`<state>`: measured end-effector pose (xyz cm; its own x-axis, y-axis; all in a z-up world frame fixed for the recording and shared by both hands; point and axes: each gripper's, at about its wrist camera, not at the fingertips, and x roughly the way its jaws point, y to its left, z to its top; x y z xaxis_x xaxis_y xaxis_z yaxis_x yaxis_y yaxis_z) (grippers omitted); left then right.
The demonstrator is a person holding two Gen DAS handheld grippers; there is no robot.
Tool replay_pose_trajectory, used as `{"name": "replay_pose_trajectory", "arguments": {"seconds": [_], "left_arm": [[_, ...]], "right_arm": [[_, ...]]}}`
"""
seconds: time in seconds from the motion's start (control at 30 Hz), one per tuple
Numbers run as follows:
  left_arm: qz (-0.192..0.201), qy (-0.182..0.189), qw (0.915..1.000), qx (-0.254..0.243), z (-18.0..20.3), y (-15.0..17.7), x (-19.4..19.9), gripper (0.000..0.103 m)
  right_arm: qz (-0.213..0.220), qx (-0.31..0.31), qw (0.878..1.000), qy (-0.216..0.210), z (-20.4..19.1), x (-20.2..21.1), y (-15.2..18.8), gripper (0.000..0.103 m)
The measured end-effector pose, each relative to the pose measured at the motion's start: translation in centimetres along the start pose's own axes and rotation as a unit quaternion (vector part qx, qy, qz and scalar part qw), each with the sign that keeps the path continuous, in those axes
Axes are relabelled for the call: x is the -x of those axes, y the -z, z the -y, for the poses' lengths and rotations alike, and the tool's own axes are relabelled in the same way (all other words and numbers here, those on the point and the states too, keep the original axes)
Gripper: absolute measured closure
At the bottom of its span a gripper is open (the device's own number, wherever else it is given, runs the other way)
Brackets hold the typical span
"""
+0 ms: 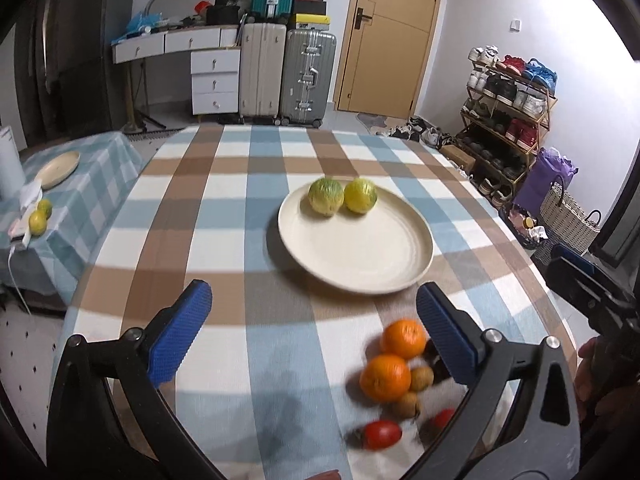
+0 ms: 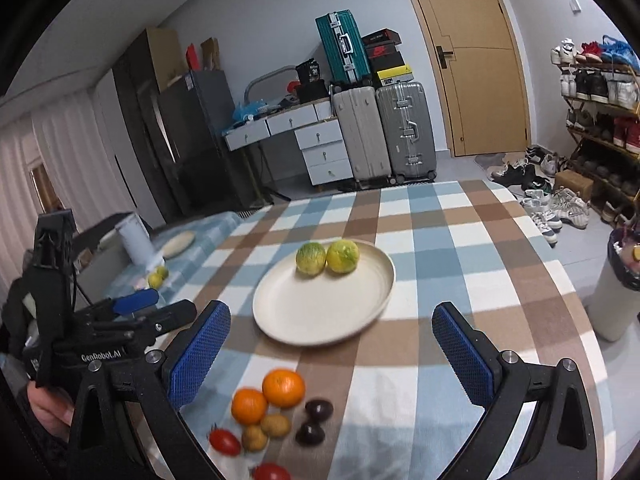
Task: Organize fruits
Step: 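Withdraw both grippers from the plate back toward the fruit, then lower the right gripper onto a red tomato and close it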
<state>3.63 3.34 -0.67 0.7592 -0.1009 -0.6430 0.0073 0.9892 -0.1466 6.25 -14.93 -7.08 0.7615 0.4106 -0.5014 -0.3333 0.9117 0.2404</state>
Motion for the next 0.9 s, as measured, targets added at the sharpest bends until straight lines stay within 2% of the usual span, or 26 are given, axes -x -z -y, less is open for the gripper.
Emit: {"name": "replay_pose_trajectory", "arguments": {"seconds": [0.37,0.6,0.77,0.9], "left_arm": [[-0.019,0.002,0.9998,0.007,-0.9,4.7,1.5,0.001],[-0.049,0.010,0.9987,0.007,-1.1,7.5,0.8,0.001],[-0.058,0.012,0.9982,0.008,-1.2,8.4,0.2,0.001],[-0.060,0.012,0.9981,0.010,-1.4,8.6,0.0,0.001]], "right_arm": [[-0.049,0.024,0.998,-0.042,-2.3,1.8,5.0,0.000],[-0.079,0.047,0.995,-0.043,-3.6,1.9,8.6,0.000],[-0.098,0.061,0.992,-0.046,-4.4,1.3,10.2,0.000],[-0.112,0.048,0.991,-0.054,-4.3,0.4,10.8,0.001]]}}
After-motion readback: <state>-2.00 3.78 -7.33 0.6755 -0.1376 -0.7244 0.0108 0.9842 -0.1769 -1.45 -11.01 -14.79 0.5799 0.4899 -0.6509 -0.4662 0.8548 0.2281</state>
